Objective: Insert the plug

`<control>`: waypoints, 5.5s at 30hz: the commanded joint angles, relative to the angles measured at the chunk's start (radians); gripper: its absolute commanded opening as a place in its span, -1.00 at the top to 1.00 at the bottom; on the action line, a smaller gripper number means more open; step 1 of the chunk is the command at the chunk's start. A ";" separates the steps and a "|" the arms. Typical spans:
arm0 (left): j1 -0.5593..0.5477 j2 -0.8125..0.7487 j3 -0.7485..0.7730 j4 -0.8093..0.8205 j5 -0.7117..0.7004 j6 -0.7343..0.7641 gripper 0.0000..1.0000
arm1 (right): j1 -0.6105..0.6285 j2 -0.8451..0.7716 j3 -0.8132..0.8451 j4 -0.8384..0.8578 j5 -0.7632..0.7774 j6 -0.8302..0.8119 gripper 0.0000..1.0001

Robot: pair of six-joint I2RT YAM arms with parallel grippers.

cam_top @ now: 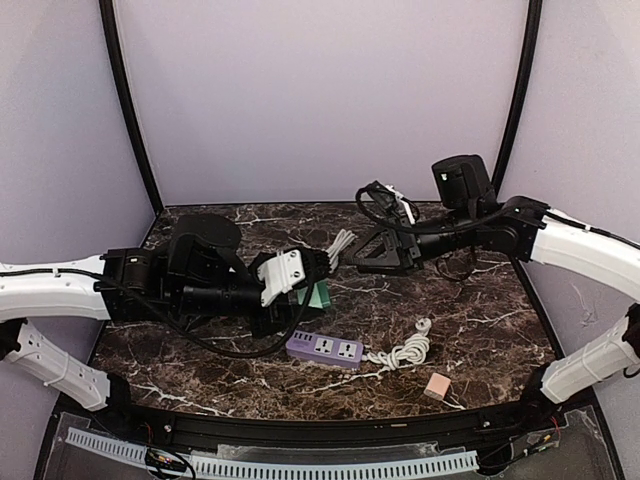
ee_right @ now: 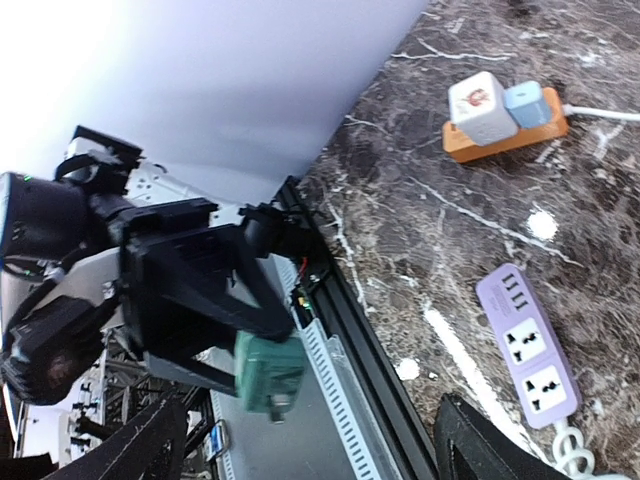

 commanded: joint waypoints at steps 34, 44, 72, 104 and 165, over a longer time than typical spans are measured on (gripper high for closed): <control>0.052 0.158 0.146 0.106 0.043 0.018 0.98 | -0.005 0.087 -0.009 0.095 -0.219 0.061 0.29; 0.054 0.171 0.154 0.103 0.004 0.010 0.98 | -0.006 0.108 0.012 0.084 -0.242 0.032 1.00; 0.143 0.081 0.280 -0.151 0.036 -0.314 -0.97 | -0.066 -0.148 -0.057 0.221 0.215 -0.163 1.00; 0.459 0.189 0.305 0.098 0.793 -0.973 -0.37 | -0.082 -0.144 -0.126 0.568 0.009 0.014 1.00; 0.437 0.262 0.299 0.319 0.939 -1.049 0.20 | -0.082 -0.005 -0.105 0.760 -0.078 0.172 1.00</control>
